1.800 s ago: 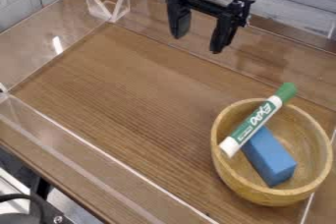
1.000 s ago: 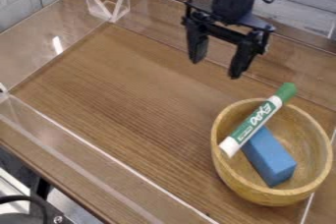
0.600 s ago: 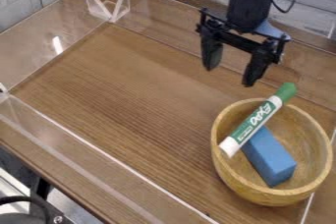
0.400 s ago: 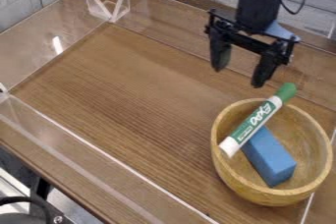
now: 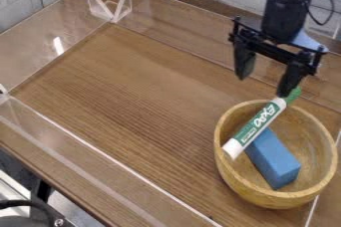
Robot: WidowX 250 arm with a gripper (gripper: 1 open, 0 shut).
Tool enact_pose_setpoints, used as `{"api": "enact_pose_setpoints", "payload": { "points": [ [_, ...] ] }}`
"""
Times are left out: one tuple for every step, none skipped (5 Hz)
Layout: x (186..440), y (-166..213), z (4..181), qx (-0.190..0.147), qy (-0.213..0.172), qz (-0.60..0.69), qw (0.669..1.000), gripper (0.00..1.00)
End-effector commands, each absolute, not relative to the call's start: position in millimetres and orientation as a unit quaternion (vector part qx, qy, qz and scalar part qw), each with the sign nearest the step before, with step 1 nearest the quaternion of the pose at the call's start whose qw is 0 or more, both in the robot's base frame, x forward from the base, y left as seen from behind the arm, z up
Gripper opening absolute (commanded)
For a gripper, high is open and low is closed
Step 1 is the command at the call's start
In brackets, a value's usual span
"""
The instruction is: Remove the green marker from inside the brown bowl and put it on the table
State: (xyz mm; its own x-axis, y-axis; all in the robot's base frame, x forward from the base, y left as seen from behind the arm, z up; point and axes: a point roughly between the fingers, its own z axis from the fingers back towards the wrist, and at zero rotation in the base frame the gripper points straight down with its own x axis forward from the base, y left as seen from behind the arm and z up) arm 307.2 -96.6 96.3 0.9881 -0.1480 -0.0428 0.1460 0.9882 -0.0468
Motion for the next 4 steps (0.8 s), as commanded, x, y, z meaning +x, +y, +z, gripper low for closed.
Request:
{"api": "enact_pose_setpoints", "payload": {
  "points": [
    [319.9,-109.5,107.5,-0.031,-0.014,-0.076,0.996,1.0],
    [320.9,-116.0,104.6,-0.032,-0.026,-0.083,0.996,1.0],
    [322.4,-119.9,100.4,-0.033,-0.034,-0.092,0.995,1.0],
    [324.2,-122.4,95.2,-0.032,-0.042,-0.096,0.994,1.0]
  ]
}}
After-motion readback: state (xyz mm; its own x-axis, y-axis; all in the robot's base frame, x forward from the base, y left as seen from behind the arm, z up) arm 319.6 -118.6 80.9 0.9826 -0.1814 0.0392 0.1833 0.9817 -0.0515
